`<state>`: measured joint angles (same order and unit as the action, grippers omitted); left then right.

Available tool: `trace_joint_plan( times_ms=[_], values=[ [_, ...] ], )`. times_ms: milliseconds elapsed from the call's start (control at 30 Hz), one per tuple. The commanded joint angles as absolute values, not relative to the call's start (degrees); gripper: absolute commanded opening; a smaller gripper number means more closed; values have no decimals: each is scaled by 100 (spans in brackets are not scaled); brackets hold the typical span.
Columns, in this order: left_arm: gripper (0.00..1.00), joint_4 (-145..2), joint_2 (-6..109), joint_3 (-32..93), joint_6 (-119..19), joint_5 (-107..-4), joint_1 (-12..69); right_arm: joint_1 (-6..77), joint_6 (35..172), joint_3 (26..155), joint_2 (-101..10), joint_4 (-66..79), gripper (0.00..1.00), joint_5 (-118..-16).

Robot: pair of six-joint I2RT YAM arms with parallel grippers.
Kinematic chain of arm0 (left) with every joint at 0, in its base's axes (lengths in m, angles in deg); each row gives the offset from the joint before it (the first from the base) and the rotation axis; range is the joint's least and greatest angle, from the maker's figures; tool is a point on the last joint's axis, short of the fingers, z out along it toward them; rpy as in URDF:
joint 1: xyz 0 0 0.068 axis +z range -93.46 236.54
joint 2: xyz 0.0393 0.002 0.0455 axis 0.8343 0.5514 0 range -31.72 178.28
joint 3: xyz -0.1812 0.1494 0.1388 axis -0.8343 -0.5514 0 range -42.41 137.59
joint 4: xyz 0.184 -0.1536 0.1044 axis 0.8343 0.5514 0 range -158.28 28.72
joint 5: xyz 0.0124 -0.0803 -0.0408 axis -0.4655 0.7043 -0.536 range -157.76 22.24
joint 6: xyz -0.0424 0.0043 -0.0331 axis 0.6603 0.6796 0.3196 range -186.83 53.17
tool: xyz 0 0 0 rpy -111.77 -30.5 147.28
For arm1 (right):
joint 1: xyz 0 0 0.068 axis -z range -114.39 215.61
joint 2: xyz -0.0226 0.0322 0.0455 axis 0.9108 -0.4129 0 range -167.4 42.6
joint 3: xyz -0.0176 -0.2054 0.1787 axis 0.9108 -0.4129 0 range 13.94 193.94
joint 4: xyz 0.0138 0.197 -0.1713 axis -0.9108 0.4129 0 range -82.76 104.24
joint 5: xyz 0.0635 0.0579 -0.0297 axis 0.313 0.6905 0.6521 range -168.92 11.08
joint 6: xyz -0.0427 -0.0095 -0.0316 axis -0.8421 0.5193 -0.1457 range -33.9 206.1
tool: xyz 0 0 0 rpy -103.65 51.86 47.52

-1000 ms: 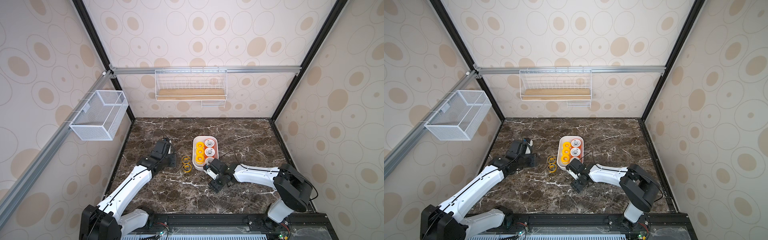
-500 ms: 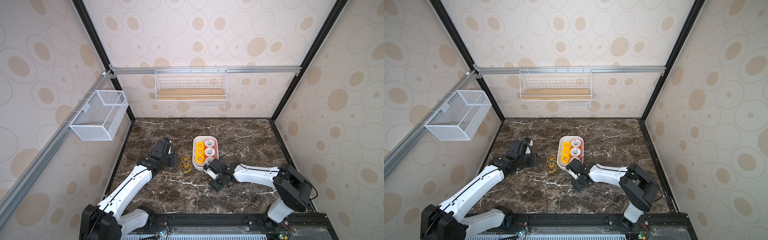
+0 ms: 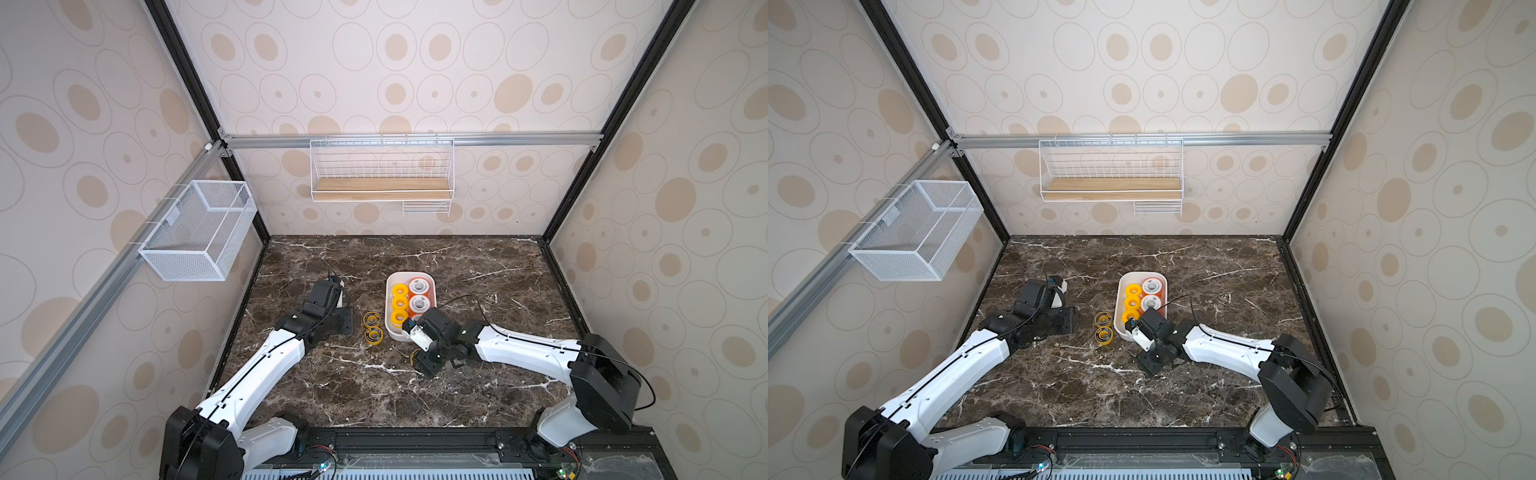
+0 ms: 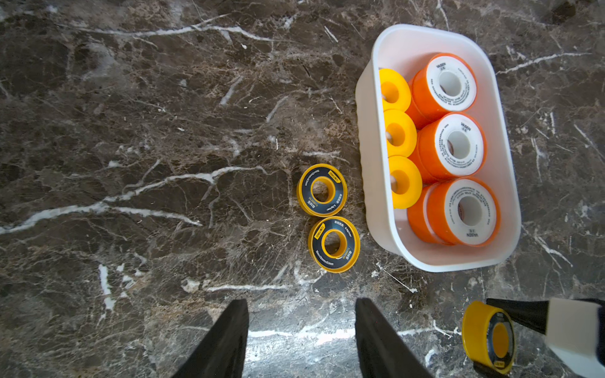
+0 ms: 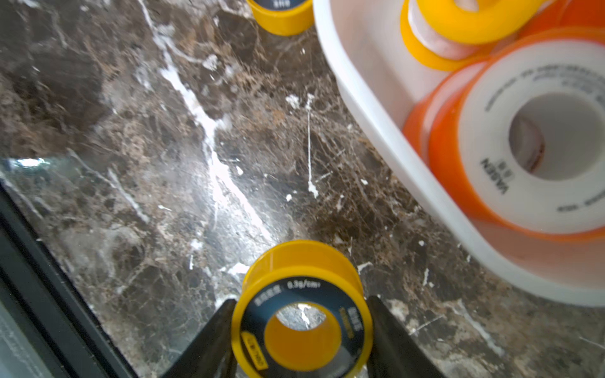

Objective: Put the sealing tape into the storage box
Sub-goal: Pick up the sealing tape at the center of the board.

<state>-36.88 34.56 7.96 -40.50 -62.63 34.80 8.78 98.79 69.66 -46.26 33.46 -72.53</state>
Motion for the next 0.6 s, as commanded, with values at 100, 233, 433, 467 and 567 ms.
trace_joint_plan(
  times_ms=[100, 233, 433, 467, 567],
  values=[
    [57, -4324, 3774, 727, -3893, -5741, 3504, 935, 9616, 7528, -4562, 3644, 59, -6802],
    [55, -4766, 4271, 823, -3798, -5311, 3509, 1155, 9473, 7981, -4634, 3751, 59, -6438],
    [50, -5280, 4981, 1004, -3603, -4773, 3513, 1621, 9296, 8665, -4927, 3882, 59, -6071],
    [50, -5374, 5069, 1011, -3566, -4679, 3509, 1724, 9280, 8786, -5023, 3896, 59, -6017],
    [48, -5622, 5294, 1032, -3498, -4466, 3509, 2013, 9235, 9133, -5273, 3950, 58, -5875]
  ],
)
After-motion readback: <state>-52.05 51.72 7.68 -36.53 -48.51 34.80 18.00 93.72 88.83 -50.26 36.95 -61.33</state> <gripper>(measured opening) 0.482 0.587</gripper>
